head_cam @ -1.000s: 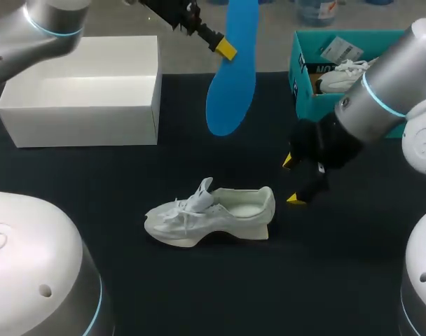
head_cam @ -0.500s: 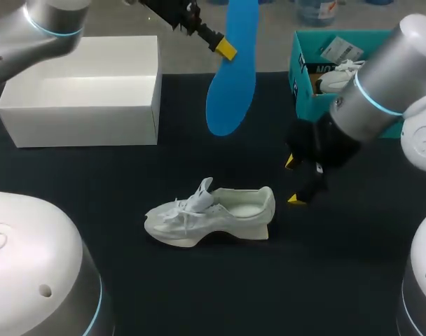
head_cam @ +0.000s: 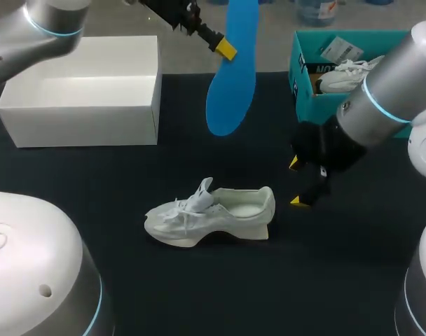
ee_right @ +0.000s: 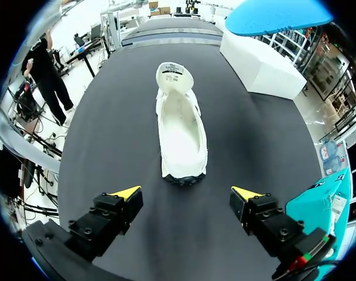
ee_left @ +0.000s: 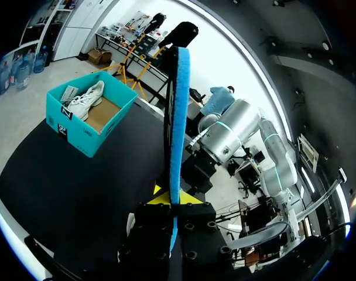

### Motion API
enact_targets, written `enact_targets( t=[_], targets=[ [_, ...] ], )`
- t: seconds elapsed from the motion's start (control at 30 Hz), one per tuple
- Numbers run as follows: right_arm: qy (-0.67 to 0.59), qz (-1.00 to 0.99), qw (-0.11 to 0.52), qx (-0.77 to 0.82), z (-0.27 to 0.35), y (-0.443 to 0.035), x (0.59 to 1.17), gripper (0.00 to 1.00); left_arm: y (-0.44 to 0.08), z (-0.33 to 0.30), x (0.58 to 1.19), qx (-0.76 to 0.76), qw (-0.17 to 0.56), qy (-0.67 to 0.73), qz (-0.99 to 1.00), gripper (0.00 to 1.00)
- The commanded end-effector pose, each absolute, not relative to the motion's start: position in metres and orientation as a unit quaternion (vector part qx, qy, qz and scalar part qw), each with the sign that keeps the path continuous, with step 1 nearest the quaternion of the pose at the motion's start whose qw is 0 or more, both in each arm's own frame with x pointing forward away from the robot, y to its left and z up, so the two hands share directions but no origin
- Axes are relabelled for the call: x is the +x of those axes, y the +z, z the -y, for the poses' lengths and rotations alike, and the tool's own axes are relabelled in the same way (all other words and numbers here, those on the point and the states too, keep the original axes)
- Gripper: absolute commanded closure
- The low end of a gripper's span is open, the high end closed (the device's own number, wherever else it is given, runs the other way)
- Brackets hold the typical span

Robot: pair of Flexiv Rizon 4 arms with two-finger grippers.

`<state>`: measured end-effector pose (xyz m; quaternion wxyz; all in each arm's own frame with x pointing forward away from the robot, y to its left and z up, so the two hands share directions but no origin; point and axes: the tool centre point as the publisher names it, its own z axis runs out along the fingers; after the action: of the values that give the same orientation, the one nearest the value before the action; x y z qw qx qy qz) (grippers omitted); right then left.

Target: Take the shoe out of the shoebox, open the shoe tongue, remove and reinsert the insole, then place the shoe into the shoebox

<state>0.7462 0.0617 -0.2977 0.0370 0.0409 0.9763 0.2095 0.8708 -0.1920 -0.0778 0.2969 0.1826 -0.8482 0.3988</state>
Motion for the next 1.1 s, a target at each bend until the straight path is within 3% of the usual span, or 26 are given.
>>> enact_targets(
  t=[0.03, 1.1],
  targets=[
    [0.208, -0.976, 0.039, 0.042, -0.062, -0.298, 0.744, 0.00, -0.078, 0.189, 0.870, 0.183, 0.298, 0.402, 0.846, 1.00],
    [0.210, -0.976, 0.042, 0.039, -0.067, -0.295, 0.750, 0.00, -0.068, 0.182, 0.884, 0.190, 0.305, 0.415, 0.836, 1.00]
  ],
)
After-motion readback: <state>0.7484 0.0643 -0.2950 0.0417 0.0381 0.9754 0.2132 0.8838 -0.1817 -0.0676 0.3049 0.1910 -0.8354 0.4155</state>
